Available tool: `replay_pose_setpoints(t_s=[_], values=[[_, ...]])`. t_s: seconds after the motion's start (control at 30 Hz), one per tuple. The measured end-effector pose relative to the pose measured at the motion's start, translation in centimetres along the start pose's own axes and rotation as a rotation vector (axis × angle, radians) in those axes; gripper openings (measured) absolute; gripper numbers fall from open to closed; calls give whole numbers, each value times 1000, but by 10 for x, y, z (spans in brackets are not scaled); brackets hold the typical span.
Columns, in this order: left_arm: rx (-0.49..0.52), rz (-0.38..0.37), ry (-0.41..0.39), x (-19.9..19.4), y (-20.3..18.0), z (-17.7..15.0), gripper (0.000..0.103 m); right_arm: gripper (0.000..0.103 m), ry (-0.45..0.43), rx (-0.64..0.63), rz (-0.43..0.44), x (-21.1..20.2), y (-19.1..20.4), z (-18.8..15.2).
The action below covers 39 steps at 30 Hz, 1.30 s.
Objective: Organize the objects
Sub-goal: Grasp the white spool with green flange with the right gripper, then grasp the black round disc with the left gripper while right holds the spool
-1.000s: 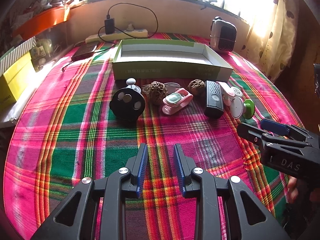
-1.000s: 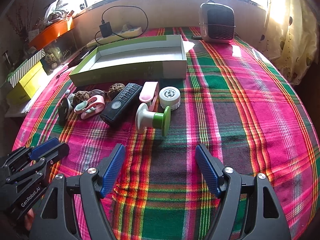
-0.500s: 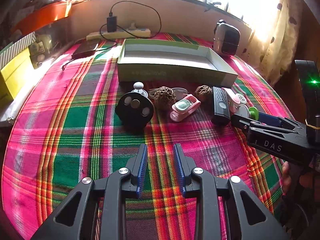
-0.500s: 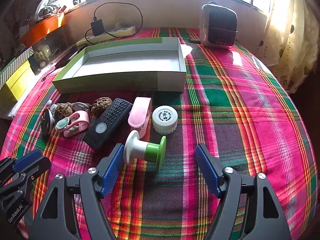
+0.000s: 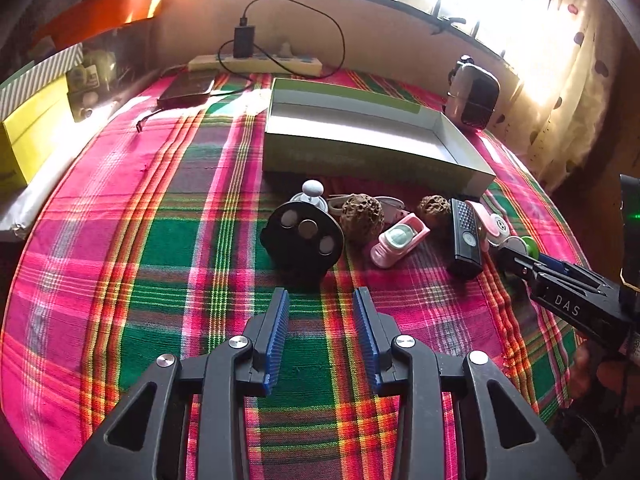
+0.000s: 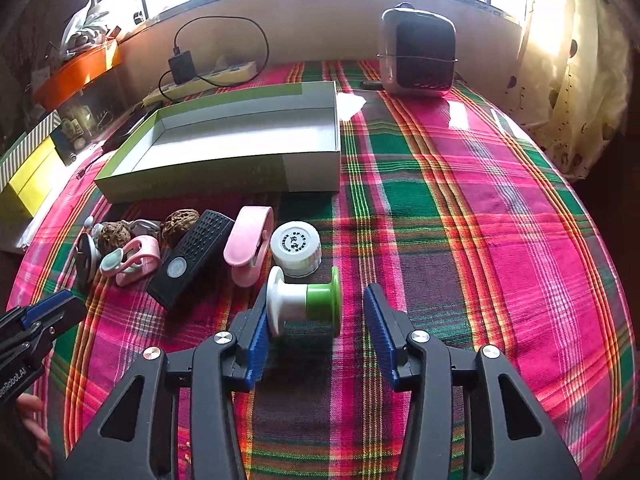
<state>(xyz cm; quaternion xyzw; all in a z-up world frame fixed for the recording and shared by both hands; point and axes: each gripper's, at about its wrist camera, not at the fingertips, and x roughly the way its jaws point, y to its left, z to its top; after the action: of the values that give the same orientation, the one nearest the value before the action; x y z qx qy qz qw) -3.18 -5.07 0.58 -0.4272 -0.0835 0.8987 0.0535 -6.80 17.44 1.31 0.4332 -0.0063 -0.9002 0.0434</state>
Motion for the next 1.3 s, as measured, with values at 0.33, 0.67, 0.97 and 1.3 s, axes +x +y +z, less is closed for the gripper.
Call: replay_pose_setpoints(t_s=[0.33, 0.67, 0.97, 1.3], values=[[-37, -21, 4, 4, 14, 14, 33, 33, -1, -40, 25, -1, -4, 0], [-21, -38, 48, 20, 14, 29, 33, 33, 4, -73, 25, 1, -2, 1], [11, -36, 56, 28, 13, 39, 33, 33, 6, -90, 18, 2, -1, 2], [71, 29, 36, 33, 4, 42, 33, 33, 5, -95, 13, 3, 1, 3]])
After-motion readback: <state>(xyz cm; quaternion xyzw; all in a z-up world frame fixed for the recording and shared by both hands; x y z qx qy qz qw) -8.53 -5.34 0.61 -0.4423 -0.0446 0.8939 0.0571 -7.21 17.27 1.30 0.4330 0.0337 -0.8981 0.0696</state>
